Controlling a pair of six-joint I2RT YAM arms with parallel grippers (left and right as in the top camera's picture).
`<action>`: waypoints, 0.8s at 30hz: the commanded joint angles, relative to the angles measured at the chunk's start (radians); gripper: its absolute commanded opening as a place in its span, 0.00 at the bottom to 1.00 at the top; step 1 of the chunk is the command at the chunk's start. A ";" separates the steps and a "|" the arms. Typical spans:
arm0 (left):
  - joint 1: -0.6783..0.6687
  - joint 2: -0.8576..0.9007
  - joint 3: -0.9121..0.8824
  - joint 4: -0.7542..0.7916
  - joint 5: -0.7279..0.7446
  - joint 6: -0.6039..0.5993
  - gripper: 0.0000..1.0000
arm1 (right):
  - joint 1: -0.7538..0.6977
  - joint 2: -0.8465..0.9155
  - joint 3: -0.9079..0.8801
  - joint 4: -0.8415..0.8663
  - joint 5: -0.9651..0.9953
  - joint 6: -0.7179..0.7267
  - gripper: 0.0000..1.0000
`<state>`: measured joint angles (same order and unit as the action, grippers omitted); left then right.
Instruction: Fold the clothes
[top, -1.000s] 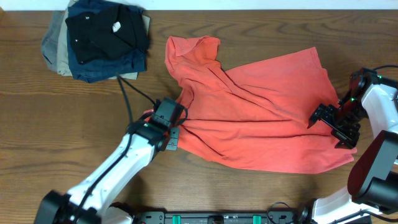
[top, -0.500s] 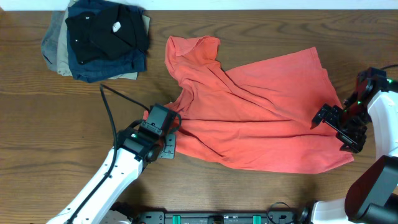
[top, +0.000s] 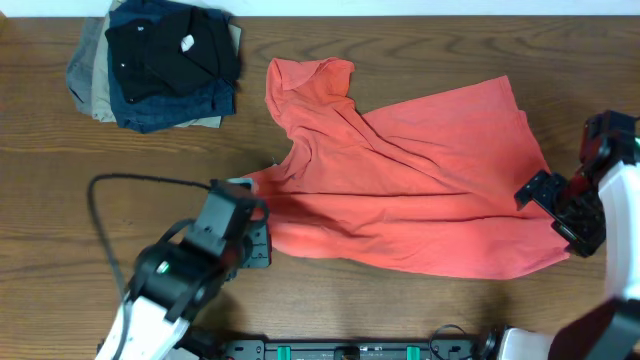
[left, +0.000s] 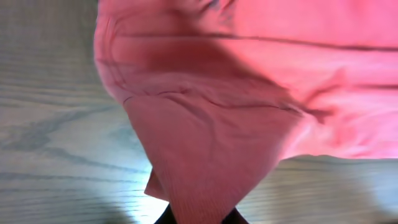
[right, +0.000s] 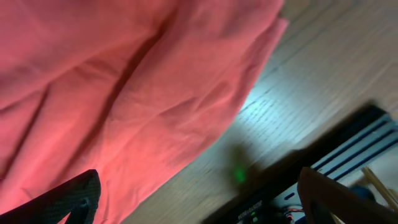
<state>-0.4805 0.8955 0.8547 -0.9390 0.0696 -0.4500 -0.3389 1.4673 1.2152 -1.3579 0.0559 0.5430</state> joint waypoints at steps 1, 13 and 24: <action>0.004 -0.085 0.027 -0.007 0.059 -0.054 0.06 | 0.003 -0.046 -0.002 -0.005 0.053 0.027 0.99; 0.004 -0.236 0.061 -0.018 0.024 -0.087 0.06 | -0.034 -0.048 -0.155 0.076 0.014 0.026 0.99; 0.004 -0.157 0.053 -0.052 0.008 -0.087 0.06 | -0.295 -0.048 -0.332 0.221 0.007 0.047 0.99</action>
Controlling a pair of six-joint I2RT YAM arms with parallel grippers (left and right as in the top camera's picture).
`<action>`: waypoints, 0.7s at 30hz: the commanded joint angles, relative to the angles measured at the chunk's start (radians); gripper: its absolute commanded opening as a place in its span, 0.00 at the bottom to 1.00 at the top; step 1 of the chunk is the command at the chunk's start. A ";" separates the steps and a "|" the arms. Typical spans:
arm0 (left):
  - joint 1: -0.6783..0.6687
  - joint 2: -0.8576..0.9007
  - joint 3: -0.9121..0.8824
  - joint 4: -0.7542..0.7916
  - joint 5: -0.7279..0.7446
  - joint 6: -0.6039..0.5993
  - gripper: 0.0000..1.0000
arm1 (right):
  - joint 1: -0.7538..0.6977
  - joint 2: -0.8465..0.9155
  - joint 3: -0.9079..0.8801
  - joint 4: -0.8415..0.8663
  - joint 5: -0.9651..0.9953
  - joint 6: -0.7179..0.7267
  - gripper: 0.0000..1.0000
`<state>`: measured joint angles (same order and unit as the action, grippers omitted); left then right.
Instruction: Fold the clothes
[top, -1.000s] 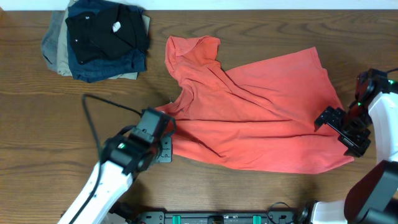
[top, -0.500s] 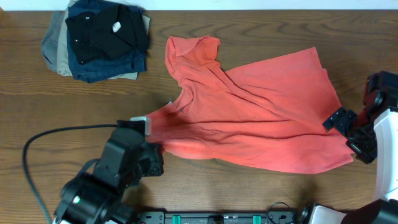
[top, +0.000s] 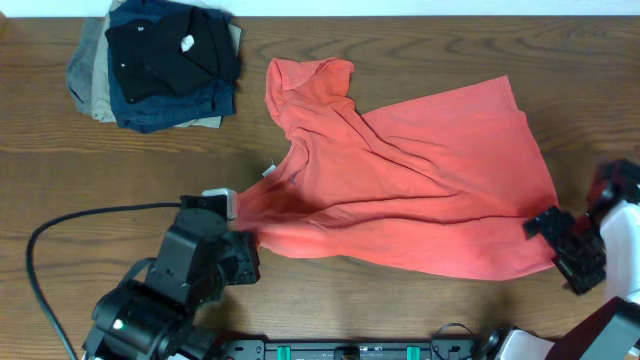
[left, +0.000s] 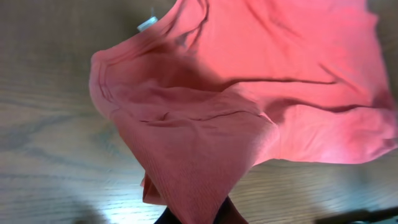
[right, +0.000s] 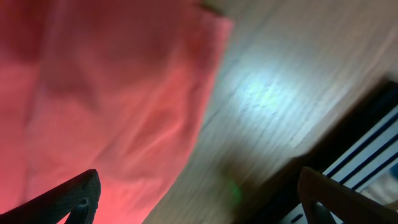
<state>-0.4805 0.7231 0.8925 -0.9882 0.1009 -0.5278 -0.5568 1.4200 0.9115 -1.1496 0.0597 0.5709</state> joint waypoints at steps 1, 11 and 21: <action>0.004 0.022 0.016 -0.002 -0.023 -0.009 0.06 | -0.116 -0.001 -0.036 0.023 0.003 0.014 0.99; 0.004 0.077 0.016 0.005 -0.023 -0.010 0.06 | -0.268 0.000 -0.065 0.105 -0.088 -0.079 0.99; 0.004 0.079 0.016 0.005 -0.023 -0.009 0.06 | -0.267 0.000 -0.186 0.269 -0.094 -0.032 0.79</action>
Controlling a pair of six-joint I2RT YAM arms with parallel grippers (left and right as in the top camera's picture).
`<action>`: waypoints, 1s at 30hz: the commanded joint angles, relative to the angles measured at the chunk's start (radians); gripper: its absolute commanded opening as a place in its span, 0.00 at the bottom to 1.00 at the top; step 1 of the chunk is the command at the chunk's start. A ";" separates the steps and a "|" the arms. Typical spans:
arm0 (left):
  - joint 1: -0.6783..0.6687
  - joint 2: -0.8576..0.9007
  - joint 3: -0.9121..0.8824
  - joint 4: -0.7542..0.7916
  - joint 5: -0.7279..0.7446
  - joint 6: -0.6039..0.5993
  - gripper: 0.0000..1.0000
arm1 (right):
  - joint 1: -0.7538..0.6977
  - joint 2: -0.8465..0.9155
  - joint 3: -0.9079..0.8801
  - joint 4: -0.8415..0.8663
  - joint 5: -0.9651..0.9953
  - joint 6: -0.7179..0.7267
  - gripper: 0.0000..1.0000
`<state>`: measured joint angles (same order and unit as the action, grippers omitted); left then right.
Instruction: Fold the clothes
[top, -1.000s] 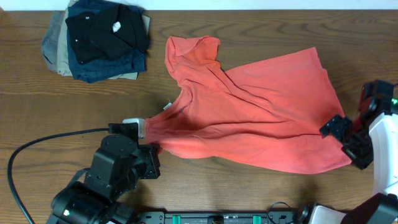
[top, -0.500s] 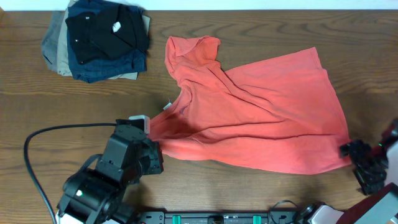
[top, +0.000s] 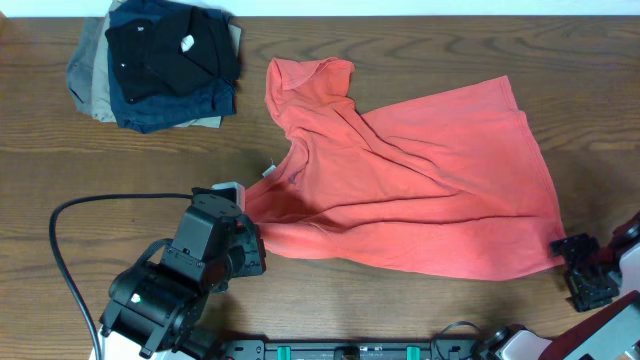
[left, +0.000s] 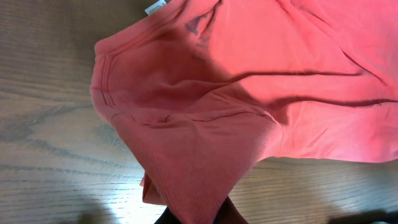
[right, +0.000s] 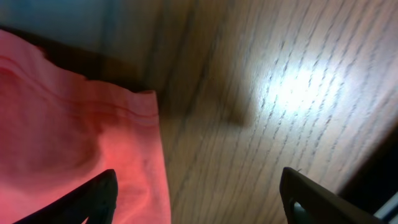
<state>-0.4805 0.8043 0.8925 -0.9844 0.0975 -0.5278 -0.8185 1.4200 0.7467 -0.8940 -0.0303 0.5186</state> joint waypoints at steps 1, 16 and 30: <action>0.004 -0.002 0.016 0.001 -0.019 -0.009 0.06 | -0.006 0.000 -0.025 0.021 -0.004 0.020 0.78; 0.004 -0.002 0.016 0.002 -0.019 -0.009 0.06 | -0.005 0.151 -0.029 0.135 -0.022 0.019 0.61; 0.004 -0.002 0.016 0.002 -0.020 -0.009 0.06 | -0.005 0.201 -0.028 0.200 -0.043 0.019 0.49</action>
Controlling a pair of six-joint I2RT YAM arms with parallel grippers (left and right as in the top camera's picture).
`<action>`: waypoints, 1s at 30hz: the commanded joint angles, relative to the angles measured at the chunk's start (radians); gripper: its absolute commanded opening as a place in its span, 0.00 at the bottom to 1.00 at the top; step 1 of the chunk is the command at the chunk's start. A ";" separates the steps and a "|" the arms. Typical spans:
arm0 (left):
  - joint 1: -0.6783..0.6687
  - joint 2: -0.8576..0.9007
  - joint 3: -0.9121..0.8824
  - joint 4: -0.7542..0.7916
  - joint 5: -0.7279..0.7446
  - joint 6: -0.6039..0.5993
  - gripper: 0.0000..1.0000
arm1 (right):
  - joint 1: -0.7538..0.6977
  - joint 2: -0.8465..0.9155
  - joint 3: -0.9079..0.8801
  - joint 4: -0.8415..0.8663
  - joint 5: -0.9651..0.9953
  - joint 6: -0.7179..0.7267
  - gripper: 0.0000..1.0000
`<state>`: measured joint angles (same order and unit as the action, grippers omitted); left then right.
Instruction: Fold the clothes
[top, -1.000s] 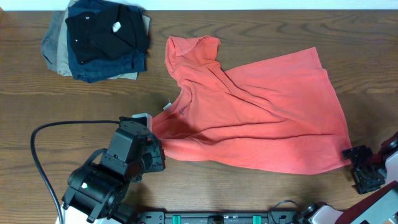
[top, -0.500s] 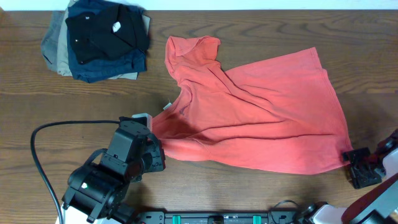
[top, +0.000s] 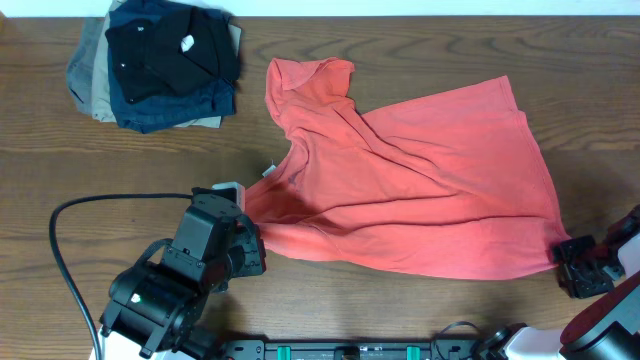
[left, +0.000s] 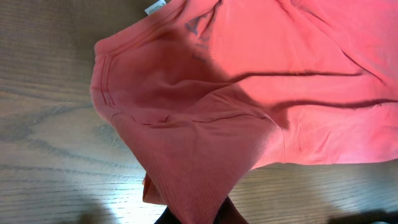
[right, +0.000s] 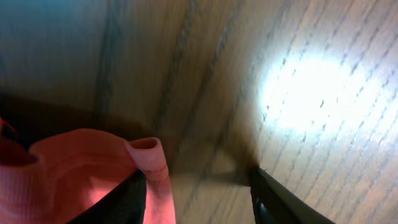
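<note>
A coral-red shirt (top: 420, 190) lies spread and creased across the middle of the wooden table. My left gripper (top: 255, 250) is shut on its near-left part; in the left wrist view the cloth (left: 249, 74) runs down into a pinch between the dark fingers (left: 194, 218). At the shirt's near-right corner sits my right gripper (top: 572, 268), open. In the right wrist view the curled hem corner (right: 149, 155) lies just inside the left finger (right: 127, 202), with bare wood across to the other finger.
A stack of folded dark and khaki clothes (top: 160, 60) sits at the far left corner. A black cable (top: 70, 215) loops from the left arm over the table. A black rail (top: 350, 350) runs along the near edge.
My right gripper has come in from just past the shirt's near-right corner, so the hem now lies between its fingers, which stand closer together. The left gripper and shirt have not moved.
My left gripper was shut on the shirt's near-left part throughout, shifting slightly nearer early on. My right gripper stood open by the shirt's right edge, then lower by the near-right corner, then past it near the table's edge, and now at the corner hem.
</note>
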<state>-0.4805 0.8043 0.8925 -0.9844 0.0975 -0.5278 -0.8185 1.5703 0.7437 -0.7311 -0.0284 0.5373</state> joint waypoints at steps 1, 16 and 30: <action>0.004 -0.002 0.016 0.002 -0.020 -0.009 0.06 | -0.005 0.051 -0.025 0.041 -0.052 0.000 0.45; 0.004 -0.002 0.016 0.002 -0.019 -0.009 0.06 | -0.006 0.051 -0.019 0.026 -0.055 0.002 0.01; 0.003 -0.003 0.061 -0.003 0.166 -0.017 0.06 | -0.014 -0.122 0.207 -0.422 -0.042 0.015 0.01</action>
<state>-0.4805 0.8043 0.9169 -0.9848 0.2058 -0.5278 -0.8188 1.5242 0.9016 -1.1168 -0.0753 0.5419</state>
